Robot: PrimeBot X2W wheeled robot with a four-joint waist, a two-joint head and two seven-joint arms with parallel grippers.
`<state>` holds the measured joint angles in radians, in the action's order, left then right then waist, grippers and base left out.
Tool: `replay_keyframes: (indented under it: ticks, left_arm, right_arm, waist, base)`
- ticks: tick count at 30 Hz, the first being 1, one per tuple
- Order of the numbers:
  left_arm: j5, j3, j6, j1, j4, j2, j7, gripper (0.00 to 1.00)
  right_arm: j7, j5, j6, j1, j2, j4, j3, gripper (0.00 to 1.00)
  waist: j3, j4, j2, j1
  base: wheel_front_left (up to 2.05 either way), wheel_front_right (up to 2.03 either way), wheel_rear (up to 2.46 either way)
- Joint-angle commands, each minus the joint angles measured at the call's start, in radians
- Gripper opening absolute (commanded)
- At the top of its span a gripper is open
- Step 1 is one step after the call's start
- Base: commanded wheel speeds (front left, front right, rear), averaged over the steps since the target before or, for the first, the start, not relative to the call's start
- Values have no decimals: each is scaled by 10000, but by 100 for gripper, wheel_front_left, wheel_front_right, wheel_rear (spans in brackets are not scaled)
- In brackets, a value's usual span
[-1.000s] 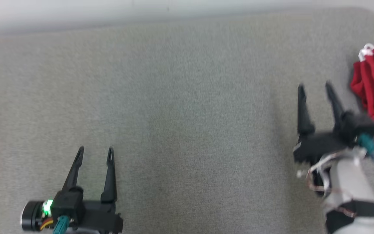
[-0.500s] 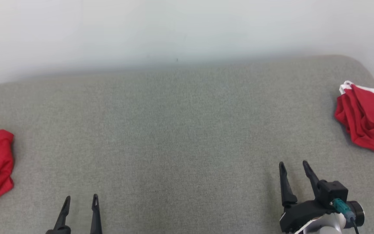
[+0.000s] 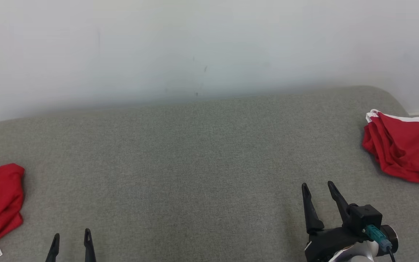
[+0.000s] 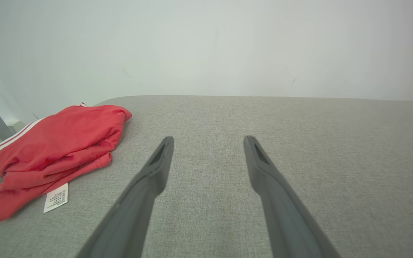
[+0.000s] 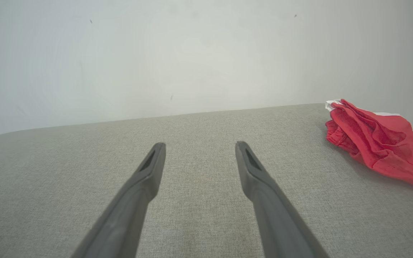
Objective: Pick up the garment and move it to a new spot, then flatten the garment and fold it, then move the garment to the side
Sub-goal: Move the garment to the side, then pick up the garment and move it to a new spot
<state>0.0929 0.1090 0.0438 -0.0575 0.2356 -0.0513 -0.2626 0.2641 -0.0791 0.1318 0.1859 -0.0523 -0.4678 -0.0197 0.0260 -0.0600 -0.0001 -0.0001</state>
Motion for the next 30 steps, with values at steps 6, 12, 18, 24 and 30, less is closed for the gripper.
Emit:
replay_keyframes:
  ticks: [6, 12, 18, 24, 30]
  left_arm:
    - [77, 110, -69, -131, 38, 14, -33, 100]
    - [280, 93, -40, -6, -81, 11, -33, 100]
    - [321, -24, -93, 51, 1, 13, -33, 100]
    - [467, 183, -30, 85, 88, 12, -34, 100]
    - [349, 409, 11, -22, 168, 10, -34, 100]
  right_arm:
    - [-3, -221, -22, -194, 23, 133, 103, 100]
    - [-3, -313, -22, -219, 23, 44, 84, 100]
    - [-2, -357, -22, -257, 25, 10, 215, 100]
    - [-3, -620, -22, -316, 26, 72, 462, 100]
    - [-5, -880, -22, -297, 23, 95, 840, 100]
  waist:
    - [14, 31, 1, 1]
    - [-103, 158, 1, 1]
    - [-222, 677, 1, 1]
    - [-400, 1819, 1, 1]
    - [-574, 2927, 1, 1]
  base:
    - [0, 0, 0]
    - [0, 0, 0]
    - [0, 0, 0]
    - [0, 0, 0]
    - [0, 0, 0]
